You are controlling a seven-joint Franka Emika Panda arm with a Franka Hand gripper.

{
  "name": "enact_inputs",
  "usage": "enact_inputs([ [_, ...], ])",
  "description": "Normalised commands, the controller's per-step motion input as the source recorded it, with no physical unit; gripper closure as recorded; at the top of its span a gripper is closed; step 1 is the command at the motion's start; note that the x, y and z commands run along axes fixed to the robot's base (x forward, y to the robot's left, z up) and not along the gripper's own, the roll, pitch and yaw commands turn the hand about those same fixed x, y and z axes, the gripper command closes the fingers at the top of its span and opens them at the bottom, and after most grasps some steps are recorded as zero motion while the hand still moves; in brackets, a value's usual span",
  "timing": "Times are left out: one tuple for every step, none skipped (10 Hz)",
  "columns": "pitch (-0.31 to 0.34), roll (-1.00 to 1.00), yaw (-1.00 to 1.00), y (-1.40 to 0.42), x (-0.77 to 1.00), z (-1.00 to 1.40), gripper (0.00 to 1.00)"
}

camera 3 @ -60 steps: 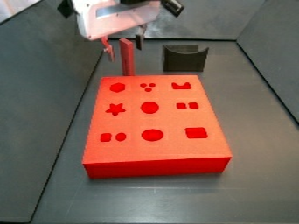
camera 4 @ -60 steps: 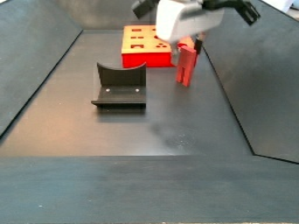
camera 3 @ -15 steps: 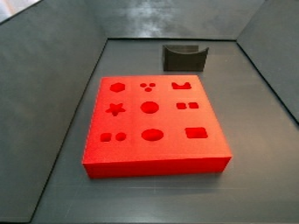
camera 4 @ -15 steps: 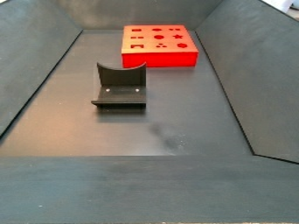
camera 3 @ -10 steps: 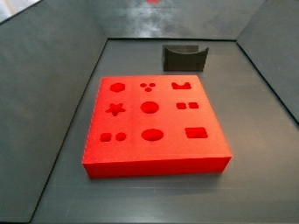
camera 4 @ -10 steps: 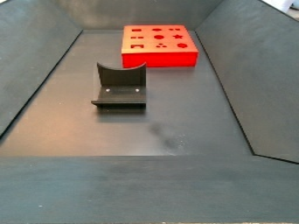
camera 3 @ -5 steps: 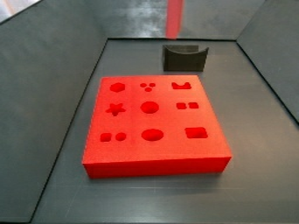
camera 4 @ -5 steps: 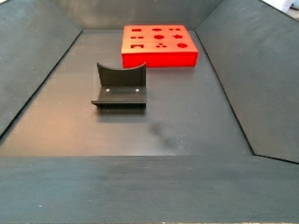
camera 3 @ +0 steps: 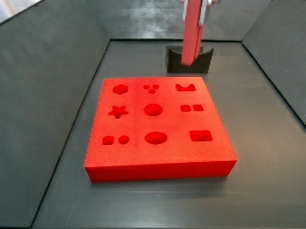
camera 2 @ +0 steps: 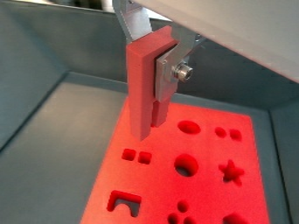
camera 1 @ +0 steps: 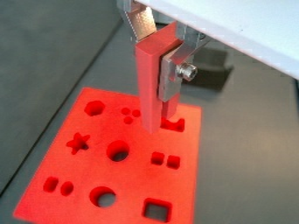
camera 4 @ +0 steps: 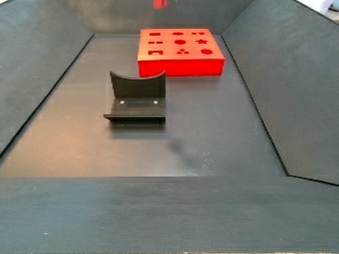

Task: Pick up the double-square object. Move up. Move to above the board. Insert the double-square object.
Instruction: Insert the double-square object.

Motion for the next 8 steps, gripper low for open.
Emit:
enact_inputs([
  [0.0,-0.01,-0.99,-0.09,0.0,-0.4,1.0],
  [0.0,-0.02,-0.98,-0.09,0.0,-0.36,1.0],
  [-0.014,-0.04,-0.98,-0.08,0.0,-0.3,1.0],
  [-0.044,-0.06,-0.98,-0.07,0.0,-0.27,1.0],
  [-0.063,-0.06,-0.99,-0.06,0.0,-0.28,1.0],
  [-0.066,-0.06,-1.0,-0.05,0.0,-0.28,1.0],
  [-0.074,-0.07,-1.0,-0.04,0.0,-0.29,1.0],
  [-0.079,-0.07,-1.0,-0.04,0.0,-0.28,1.0],
])
